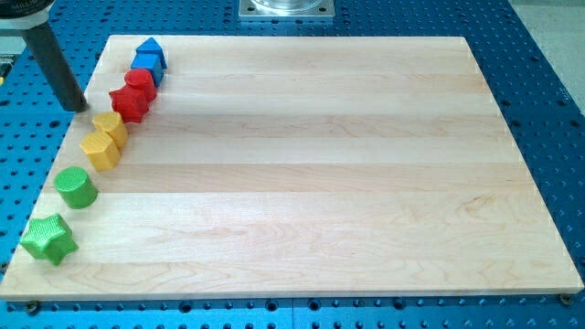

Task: Slide the yellow blocks to the right

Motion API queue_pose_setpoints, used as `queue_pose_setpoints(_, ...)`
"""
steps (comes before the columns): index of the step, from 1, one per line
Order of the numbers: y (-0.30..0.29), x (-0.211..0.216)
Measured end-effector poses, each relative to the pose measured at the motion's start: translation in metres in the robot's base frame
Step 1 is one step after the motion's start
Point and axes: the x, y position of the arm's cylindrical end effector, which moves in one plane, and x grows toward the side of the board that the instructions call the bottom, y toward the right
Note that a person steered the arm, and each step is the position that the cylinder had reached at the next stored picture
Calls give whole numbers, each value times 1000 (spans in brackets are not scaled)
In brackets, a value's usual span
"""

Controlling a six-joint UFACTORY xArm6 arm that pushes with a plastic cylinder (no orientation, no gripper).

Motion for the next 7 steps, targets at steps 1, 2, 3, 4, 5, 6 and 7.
queue_pose_setpoints(1,0,0)
queue_pose_setpoints(2,8,12)
queue_pose_setpoints(3,8,15)
queue_pose_setpoints(4,53,63)
queue_pose_setpoints(5,162,83)
queue_pose_setpoints(6,261,113)
queue_pose_setpoints(7,233,157)
